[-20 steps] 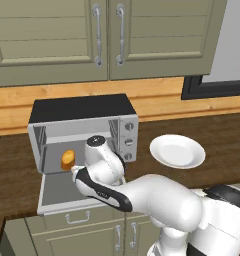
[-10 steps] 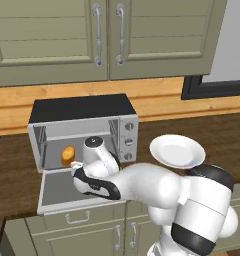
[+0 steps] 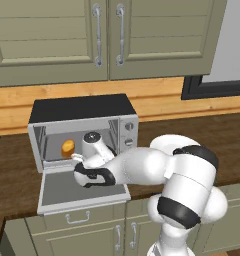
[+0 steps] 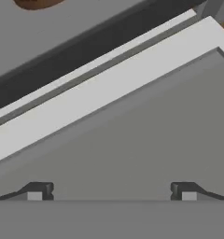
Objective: Pick up the kebab skewer and baguette bread, and place them inside the toaster oven. Close the toaster oven door and start by setting the timer.
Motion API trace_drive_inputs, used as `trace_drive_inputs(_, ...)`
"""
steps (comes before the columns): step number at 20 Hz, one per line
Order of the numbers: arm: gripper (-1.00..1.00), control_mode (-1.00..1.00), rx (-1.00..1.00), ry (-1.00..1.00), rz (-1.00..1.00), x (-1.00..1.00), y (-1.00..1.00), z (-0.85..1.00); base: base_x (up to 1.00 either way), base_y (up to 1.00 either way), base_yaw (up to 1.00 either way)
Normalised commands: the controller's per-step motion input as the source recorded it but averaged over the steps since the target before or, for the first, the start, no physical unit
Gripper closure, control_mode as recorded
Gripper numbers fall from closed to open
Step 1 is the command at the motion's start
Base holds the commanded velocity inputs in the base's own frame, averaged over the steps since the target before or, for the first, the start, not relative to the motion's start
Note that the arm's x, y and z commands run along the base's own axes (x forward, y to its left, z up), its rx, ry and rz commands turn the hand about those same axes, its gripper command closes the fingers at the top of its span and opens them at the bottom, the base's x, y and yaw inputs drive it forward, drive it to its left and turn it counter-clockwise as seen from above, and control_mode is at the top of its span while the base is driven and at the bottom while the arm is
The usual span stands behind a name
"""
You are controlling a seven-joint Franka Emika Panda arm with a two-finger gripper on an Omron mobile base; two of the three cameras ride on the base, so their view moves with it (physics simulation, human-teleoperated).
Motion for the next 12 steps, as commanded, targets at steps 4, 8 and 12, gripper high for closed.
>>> trace_drive_inputs(4,-1.00,-1.00,0.01,-0.02,-0.11,0.37,0.00,0.17,0.00,0.00,0.00)
trace_drive_inputs(8,-1.00,-1.00,0.01,-0.01,-0.12,0.33,0.00,0.22,0.00,0.00,0.00)
trace_drive_inputs(12,-1.00,-1.00,0.02,0.00,-0.12,0.29,-0.03,0.16,0.00,0.00,0.00)
